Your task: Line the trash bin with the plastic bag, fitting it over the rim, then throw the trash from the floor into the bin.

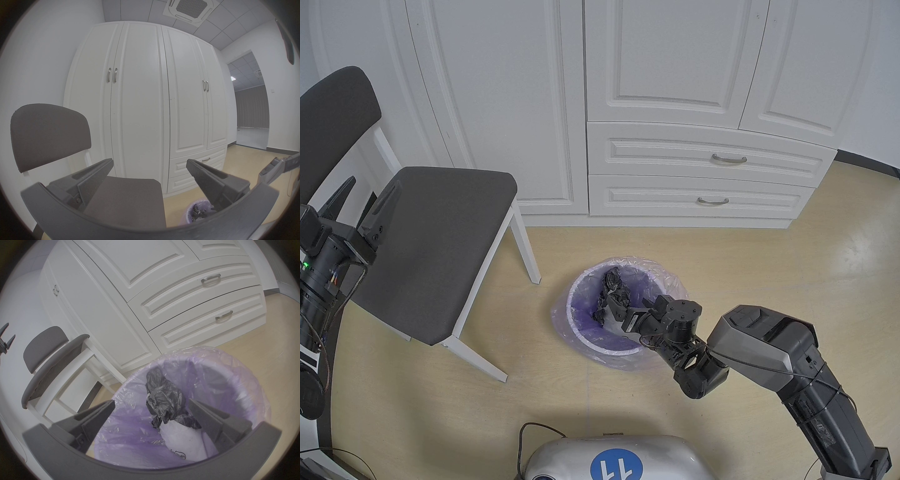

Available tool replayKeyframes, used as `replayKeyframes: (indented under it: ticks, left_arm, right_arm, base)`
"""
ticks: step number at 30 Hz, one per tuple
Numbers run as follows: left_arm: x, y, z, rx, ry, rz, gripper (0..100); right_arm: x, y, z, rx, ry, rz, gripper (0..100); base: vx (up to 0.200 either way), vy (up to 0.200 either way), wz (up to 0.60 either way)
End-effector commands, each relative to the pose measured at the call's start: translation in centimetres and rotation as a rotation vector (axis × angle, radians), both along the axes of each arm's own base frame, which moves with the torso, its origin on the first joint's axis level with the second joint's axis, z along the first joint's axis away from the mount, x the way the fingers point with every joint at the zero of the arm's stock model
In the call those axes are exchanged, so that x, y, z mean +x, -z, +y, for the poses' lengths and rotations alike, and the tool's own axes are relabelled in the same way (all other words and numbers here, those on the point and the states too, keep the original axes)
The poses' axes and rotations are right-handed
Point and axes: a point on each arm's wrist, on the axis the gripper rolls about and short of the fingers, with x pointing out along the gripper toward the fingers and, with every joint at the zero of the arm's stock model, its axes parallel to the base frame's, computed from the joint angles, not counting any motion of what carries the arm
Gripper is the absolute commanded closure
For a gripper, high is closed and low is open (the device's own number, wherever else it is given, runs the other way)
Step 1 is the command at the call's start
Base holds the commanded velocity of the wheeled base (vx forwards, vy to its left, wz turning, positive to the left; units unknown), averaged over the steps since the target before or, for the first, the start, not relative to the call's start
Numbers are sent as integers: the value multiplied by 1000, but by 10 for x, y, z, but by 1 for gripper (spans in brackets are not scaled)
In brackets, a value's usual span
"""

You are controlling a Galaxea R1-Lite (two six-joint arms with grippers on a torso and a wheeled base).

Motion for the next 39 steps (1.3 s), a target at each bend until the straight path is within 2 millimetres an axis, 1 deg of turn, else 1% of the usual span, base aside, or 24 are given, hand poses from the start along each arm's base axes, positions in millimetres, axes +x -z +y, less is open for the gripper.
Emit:
replayKeyframes:
  ticks: [1, 3, 5, 6, 8, 9, 10, 12, 13, 16, 18, 20, 22, 25, 27, 28, 31, 32, 33, 34, 35, 39]
  left_arm:
    - [1, 1, 0, 0, 1, 2, 0]
    - [1, 1, 0, 0, 1, 2, 0]
    - [2, 2, 0, 2, 1, 10, 0]
    - [3, 2, 0, 3, 0, 11, 0]
    - [5, 5, -1, 7, 0, 24, 0]
    - [5, 5, -1, 9, -1, 25, 0]
    - [7, 7, -3, 12, 9, 30, 0]
    - [8, 9, -6, 20, 19, 39, 0]
    - [7, 10, -7, 24, 22, 44, 0]
    - [6, 12, -10, 39, 31, 48, 0]
    - [6, 13, -12, 43, 43, 52, 0]
    - [5, 14, -14, 45, 52, 55, 0]
    - [4, 16, -16, 46, 63, 61, 0]
    - [3, 19, -21, 48, 86, 74, 0]
    - [3, 19, -23, 53, 97, 75, 0]
    - [4, 20, -24, 60, 98, 78, 0]
    - [4, 21, -24, 77, 92, 76, 0]
    - [4, 21, -24, 78, 91, 77, 0]
    - [4, 21, -24, 78, 91, 77, 0]
    - [4, 21, -24, 78, 90, 77, 0]
    - [4, 21, -24, 78, 91, 77, 0]
    - [5, 22, -24, 79, 91, 83, 0]
  right_arm:
    - [-3, -17, -5, 12, 4, -24, 0]
    - [-5, -25, -6, 18, -1, -34, 0]
    - [-11, -42, -9, 23, -21, -46, 0]
    - [-13, -46, -11, 23, -24, -46, 0]
    - [-20, -67, -17, 11, -33, -50, 0]
    - [-21, -71, -18, 11, -34, -52, 0]
    - [-27, -85, -24, 6, -44, -49, 0]
    - [-36, -102, -31, -12, -67, -51, 0]
    - [-41, -112, -36, -35, -71, -50, 0]
    - [-48, -131, -50, -104, -59, -63, 0]
    - [-47, -142, -68, -169, -21, -72, 0]
    - [-42, -146, -89, -225, 22, -48, 0]
    - [-33, -143, -112, -281, 65, 29, 0]
    - [-14, -132, -144, -345, 123, 188, 0]
    - [-3, -118, -155, -364, 140, 266, 0]
    - [6, -107, -160, -371, 150, 304, 0]
    - [22, -75, -166, -381, 158, 363, 0]
    - [26, -66, -166, -383, 158, 372, 0]
    - [26, -66, -166, -383, 158, 372, 0]
    - [35, -50, -165, -383, 158, 383, 0]
    - [36, -45, -164, -383, 157, 388, 0]
    - [49, -9, -161, -390, 150, 459, 0]
  base:
    - [0, 0, 0]
    - [0, 0, 0]
    - [0, 0, 0]
    - [0, 0, 0]
    - [0, 0, 0]
    - [0, 0, 0]
    - [0, 0, 0]
    - [0, 0, 0]
    - [0, 0, 0]
    - [0, 0, 0]
    - [0, 0, 0]
    - [0, 0, 0]
    - [0, 0, 0]
    - [0, 0, 0]
    - [0, 0, 0]
    - [0, 0, 0]
    - [0, 0, 0]
    - [0, 0, 0]
    - [0, 0, 0]
    - [0, 0, 0]
    - [0, 0, 0]
    - [0, 0, 0]
